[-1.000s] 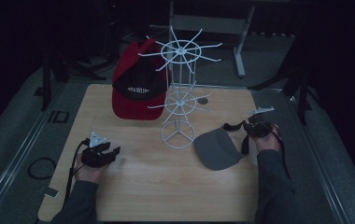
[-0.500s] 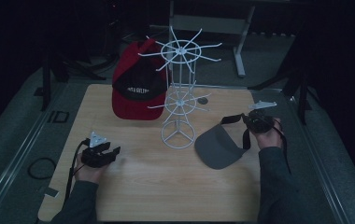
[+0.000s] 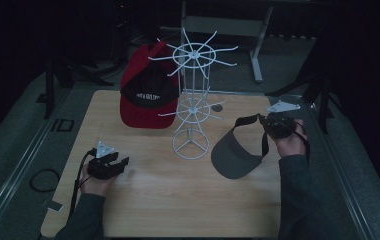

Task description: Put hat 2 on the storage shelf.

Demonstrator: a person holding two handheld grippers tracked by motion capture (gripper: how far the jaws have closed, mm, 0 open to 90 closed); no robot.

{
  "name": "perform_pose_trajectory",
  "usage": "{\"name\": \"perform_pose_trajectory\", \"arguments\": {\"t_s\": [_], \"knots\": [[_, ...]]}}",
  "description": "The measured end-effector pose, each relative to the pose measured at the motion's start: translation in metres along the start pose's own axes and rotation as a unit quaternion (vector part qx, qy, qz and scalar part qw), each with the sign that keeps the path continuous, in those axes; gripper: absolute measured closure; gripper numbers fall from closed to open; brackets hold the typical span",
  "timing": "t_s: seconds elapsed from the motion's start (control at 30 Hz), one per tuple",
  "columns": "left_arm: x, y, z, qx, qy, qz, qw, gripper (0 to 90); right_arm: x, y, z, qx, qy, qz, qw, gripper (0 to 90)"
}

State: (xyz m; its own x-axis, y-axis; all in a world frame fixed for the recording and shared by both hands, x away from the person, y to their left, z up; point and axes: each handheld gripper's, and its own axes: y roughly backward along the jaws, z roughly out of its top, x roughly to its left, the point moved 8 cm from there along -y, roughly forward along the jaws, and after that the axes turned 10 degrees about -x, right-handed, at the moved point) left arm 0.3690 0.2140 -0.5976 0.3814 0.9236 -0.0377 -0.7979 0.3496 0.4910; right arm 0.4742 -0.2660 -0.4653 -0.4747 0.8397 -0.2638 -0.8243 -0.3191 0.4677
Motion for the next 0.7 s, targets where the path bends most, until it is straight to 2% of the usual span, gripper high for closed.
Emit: {"name": "perform_pose_trajectory", "arguments": {"t_s": [0.27, 0.7], "knots": [[0.000, 0.000, 0.000, 0.001, -0.001, 0.000, 1.0000, 50.9, 0.010, 0.014, 0.025, -0.034, 0.019, 0.006, 0.9992, 87.9], [0.000, -0.001, 0.000, 0.001, -0.001, -0.001, 1.0000, 50.9, 0.020, 0.029, 0.047, -0.069, 0.039, 0.008, 0.9968, 87.9]]}}
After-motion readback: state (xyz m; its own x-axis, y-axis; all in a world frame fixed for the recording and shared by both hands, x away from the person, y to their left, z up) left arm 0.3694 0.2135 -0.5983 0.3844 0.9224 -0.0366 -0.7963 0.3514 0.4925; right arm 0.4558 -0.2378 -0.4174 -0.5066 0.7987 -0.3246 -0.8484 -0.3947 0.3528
